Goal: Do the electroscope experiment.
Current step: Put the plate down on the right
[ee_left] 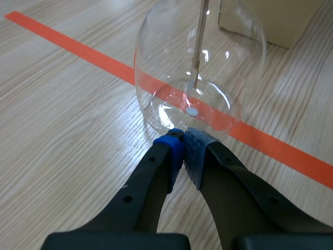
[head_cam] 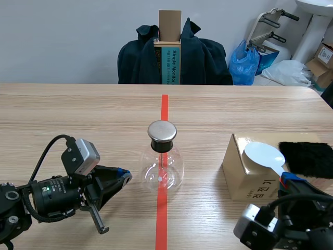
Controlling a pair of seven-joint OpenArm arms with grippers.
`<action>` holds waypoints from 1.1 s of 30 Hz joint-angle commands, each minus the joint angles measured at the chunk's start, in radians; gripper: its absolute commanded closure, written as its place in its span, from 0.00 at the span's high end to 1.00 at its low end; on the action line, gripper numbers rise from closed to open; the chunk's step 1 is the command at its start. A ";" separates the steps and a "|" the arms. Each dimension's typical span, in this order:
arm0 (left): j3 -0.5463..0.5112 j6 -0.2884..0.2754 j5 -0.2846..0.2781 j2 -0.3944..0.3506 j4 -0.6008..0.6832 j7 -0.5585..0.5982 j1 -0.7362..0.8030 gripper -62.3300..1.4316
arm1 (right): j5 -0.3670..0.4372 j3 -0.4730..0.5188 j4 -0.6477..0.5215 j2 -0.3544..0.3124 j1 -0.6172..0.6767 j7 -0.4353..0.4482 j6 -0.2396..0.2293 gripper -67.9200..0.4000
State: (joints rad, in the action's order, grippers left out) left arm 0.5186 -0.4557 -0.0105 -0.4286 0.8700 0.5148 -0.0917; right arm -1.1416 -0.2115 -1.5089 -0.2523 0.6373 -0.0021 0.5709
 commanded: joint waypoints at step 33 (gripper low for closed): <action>-0.153 -0.003 -0.032 -0.243 0.469 0.013 0.332 0.70 | 0.040 -0.038 0.018 -0.003 -0.011 -0.052 0.013 0.47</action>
State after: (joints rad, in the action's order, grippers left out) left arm 0.3748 -0.4568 -0.0303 -0.6720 1.3342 0.5133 0.2321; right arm -1.1053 -0.2512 -1.4818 -0.2523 0.6296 -0.0505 0.5697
